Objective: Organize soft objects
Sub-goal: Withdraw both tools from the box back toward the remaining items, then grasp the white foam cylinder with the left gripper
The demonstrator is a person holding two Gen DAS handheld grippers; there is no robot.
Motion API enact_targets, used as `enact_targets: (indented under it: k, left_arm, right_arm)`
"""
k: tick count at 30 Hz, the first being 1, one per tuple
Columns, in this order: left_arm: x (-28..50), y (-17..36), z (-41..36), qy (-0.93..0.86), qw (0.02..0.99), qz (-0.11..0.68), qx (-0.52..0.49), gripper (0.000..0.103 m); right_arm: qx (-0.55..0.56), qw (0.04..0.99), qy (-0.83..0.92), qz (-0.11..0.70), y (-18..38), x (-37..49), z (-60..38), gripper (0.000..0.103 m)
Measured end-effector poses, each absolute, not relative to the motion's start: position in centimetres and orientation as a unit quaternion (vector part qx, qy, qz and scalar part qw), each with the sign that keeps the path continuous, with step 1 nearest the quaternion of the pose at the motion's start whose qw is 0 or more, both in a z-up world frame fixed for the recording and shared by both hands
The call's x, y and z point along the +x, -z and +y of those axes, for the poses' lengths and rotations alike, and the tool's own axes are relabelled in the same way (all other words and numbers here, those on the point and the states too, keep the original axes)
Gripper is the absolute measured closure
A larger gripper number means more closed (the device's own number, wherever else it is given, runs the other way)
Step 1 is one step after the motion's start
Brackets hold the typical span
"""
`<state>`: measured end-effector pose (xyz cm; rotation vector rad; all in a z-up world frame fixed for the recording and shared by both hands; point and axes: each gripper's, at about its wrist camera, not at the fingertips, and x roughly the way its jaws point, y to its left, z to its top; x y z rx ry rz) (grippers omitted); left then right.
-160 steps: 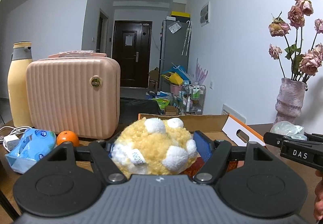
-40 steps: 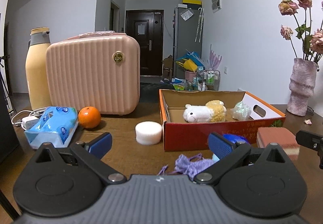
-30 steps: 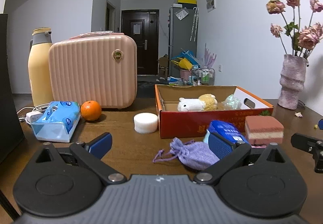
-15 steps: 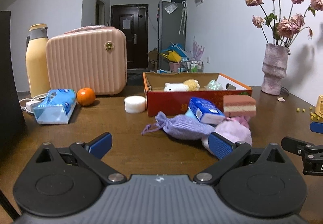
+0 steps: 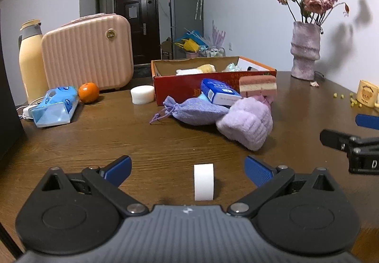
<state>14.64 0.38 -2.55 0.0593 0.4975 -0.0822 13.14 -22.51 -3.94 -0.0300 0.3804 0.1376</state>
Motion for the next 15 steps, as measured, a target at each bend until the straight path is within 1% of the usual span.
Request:
enact_targets:
  k: [7, 8, 9, 10, 11, 12, 15]
  left_arm:
    - [15.7, 3.3, -0.1, 0.046, 0.96, 0.274, 0.035, 0.0]
    - [15.9, 3.5, -0.1, 0.046, 0.958, 0.281, 0.035, 0.001]
    - [16.2, 3.7, -0.1, 0.047, 0.956, 0.287, 0.034, 0.003]
    - [16.5, 3.9, -0.2, 0.049, 0.953, 0.296, 0.034, 0.009]
    - [16.8, 4.1, -0.2, 0.051, 0.952, 0.302, 0.032, 0.011]
    - [17.0, 4.3, -0.2, 0.053, 0.95, 0.308, 0.03, 0.013]
    - [17.6, 4.6, -0.2, 0.053, 0.946, 0.32, 0.029, 0.021]
  right_arm:
    - [-0.013, 0.979, -0.067, 0.193, 4.1, 13.2, -22.6, 0.0]
    - [-0.013, 0.979, -0.067, 0.194, 4.1, 13.3, -22.6, 0.0]
    - [-0.013, 0.979, -0.066, 0.195, 4.1, 13.3, -22.6, 0.0]
    - [-0.013, 0.978, -0.066, 0.196, 4.1, 13.3, -22.7, 0.0]
    - [-0.013, 0.978, -0.065, 0.196, 4.2, 13.4, -22.7, 0.0]
    - [-0.013, 0.978, -0.065, 0.197, 4.2, 13.4, -22.7, 0.0]
    - [-0.014, 0.978, -0.063, 0.2, 4.3, 13.5, -22.6, 0.0]
